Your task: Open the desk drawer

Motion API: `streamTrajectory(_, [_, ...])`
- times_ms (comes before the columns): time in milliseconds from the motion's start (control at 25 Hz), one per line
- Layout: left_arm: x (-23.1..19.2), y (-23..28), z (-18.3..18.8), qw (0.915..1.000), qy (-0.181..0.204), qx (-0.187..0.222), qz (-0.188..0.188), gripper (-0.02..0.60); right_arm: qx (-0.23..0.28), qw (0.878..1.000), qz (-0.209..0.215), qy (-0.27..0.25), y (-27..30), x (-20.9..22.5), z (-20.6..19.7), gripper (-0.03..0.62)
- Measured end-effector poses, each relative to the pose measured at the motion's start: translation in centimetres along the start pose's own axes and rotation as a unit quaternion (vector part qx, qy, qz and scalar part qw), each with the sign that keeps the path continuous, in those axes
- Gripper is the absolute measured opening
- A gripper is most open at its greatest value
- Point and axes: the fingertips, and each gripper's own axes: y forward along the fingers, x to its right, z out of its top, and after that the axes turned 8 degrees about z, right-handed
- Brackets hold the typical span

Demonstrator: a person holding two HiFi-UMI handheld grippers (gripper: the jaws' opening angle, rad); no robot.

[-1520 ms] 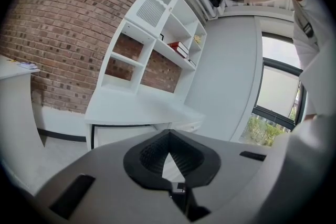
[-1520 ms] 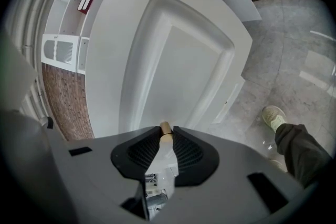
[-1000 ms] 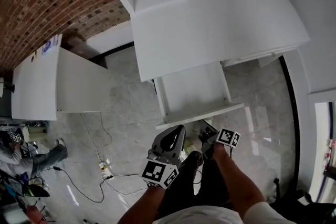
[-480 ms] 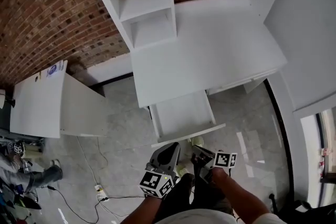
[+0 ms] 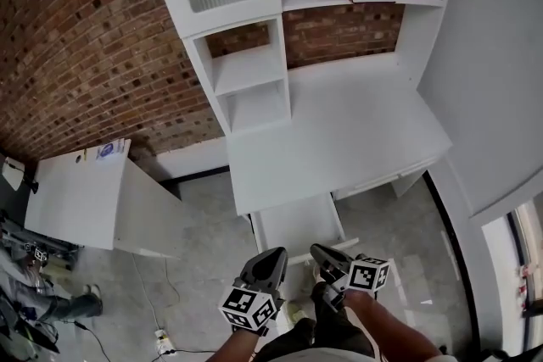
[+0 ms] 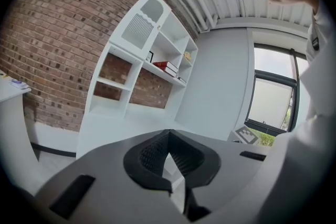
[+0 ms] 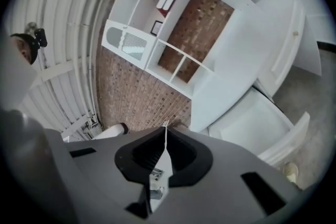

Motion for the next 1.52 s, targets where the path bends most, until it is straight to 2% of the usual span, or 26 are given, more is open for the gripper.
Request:
streamTrajectory(280, [0.6,0.0,5.9,0.9994,0.009,0.033,0.002,0.012,0.005,0.992,0.006,-0.128,1.8,-7.3,6.1,0.021])
streamTrajectory(480, [0.8,-0.4,9.7,0.9987,0.018,0.048,-0.003,0.012,0.011,0.972,-0.003,-0.236,2.7,-12.2,9.4,0.018])
streamTrajectory(720, [1.8,-1.1,12.9,0.9965,0.033,0.077,-0.011,0.012,0.004,0.948,-0.021,-0.317,3.5,-15.7,10.7,0.017])
streamTrajectory(960, [1.5,-1.5,13.4,0.9956,0.041,0.084,-0.009,0.012,0.002,0.938,-0.028,-0.344,4.2,-16.5,10.7,0.017])
streamTrajectory(1520, [0.7,-2.4,13.4,0.9945,0.051,0.091,-0.002,0.012,-0.004,0.934,-0.033,-0.355,5.3,-16.9,9.7,0.017])
